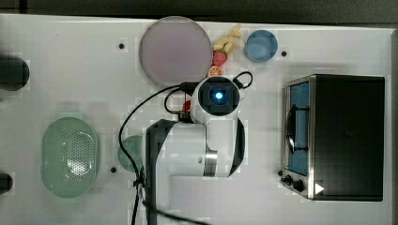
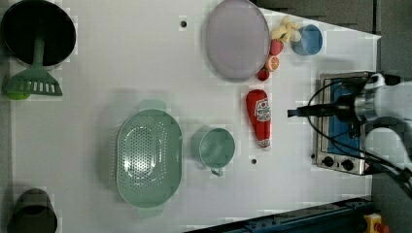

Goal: Pick Ketchup from the table and place it in strainer.

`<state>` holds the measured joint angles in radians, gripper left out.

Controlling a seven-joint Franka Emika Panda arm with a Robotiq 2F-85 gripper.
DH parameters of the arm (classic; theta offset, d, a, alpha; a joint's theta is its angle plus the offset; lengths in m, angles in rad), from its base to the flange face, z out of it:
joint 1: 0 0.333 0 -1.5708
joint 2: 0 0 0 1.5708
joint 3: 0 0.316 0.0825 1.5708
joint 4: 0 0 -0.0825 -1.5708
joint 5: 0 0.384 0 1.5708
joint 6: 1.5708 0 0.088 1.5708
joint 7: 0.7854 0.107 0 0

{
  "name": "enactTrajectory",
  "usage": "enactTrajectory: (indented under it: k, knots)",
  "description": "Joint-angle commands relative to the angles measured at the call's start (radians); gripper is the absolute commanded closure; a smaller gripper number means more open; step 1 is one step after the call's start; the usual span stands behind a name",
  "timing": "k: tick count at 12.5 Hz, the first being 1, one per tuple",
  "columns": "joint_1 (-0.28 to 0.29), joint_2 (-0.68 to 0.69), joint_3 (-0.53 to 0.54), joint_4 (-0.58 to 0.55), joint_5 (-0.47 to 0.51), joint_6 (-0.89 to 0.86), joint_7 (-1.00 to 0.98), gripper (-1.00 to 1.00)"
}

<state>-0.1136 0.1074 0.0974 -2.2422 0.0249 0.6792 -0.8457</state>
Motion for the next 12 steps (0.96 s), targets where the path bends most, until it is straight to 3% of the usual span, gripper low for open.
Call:
enactTrajectory:
  k: [1,10,11,12]
  knots:
    - [0.019,0.042,0.004,-0.039,-0.003,0.141,-0.121,-1.0]
    - [0.029,0.265,-0.005,-0.128,-0.015,0.486,-0.121,-1.0]
    - [0.029,0.279,-0.004,-0.131,-0.015,0.507,-0.122,-0.93]
    - [0.029,0.284,-0.002,-0.133,-0.015,0.511,-0.121,-0.69]
